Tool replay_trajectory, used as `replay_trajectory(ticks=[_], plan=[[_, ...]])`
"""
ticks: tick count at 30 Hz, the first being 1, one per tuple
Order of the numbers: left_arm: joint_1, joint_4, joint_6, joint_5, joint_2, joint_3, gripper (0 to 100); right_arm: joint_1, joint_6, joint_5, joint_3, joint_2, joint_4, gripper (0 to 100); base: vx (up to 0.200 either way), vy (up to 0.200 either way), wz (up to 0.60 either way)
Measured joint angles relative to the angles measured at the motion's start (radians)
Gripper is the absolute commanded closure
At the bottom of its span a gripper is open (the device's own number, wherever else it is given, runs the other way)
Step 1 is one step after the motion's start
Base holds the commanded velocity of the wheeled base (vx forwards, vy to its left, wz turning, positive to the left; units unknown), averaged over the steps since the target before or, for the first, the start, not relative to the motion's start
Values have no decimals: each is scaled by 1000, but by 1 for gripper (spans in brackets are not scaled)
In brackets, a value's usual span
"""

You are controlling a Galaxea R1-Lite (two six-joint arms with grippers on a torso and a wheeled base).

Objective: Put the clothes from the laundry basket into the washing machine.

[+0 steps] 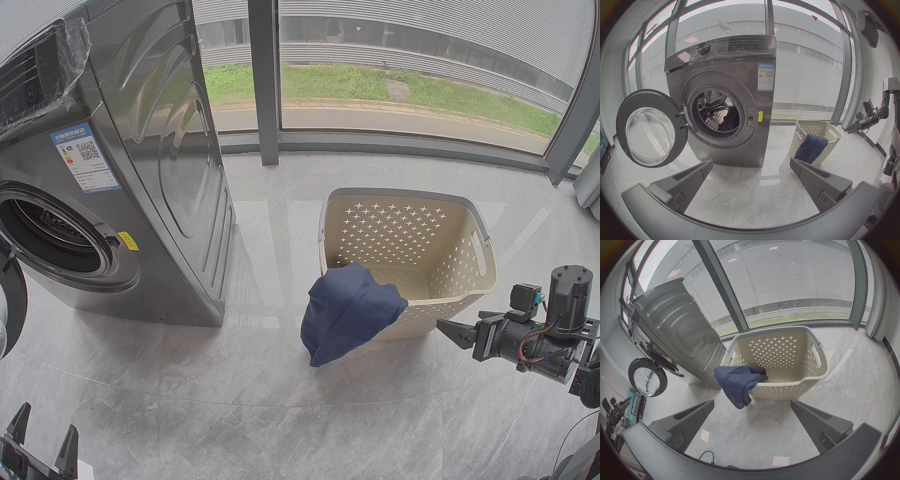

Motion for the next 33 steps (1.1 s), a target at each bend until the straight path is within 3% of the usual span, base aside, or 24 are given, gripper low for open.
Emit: replay_trajectory(ticks=[10,17,24,27,33], plan=[[0,0,-2,1,0,0,0,31,5,-1,-24,105,-29,0,0,0,0],[0,0,-3,0,0,0,0,83,57,0,-27,203,-121,0,0,0,0],[0,0,-5,0,0,0,0,125,67,-20,-38,314,-194,0,0,0,0],[0,0,-4,0,0,0,0,131,66,-43,-48,356,-234,0,200,0,0],[0,0,-4,1,0,0,0,143,66,-48,-50,413,-244,0,100,0,0]])
